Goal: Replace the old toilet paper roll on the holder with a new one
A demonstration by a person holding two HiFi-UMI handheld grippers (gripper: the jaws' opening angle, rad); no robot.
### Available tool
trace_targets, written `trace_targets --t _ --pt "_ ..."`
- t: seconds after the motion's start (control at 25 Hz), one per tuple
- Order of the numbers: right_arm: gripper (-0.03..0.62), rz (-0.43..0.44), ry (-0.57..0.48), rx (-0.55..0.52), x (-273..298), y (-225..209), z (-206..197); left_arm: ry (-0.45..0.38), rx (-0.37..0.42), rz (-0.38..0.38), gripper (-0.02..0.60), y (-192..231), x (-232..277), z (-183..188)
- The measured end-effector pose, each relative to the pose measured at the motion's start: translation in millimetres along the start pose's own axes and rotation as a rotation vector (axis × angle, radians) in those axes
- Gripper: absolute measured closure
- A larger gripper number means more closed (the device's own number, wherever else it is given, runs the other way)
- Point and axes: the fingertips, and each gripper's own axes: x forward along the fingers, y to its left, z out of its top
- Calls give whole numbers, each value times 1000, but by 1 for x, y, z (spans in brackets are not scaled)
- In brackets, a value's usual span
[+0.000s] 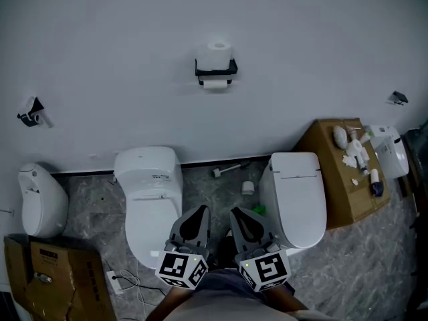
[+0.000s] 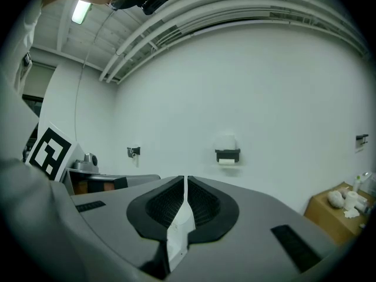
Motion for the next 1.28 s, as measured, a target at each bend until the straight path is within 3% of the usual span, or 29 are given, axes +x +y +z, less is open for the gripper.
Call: trace_targets --t 0.6,0.96,1.28 --pt "577 18 -7 34 59 -45 3 23 -9 -8 577 20 64 2" --pt "577 29 -13 95 113 -113 1 60 1 -4 577 30 149 3" --pt "577 46 -63 104 161 -179 26 39 21 26 577 40 223 24"
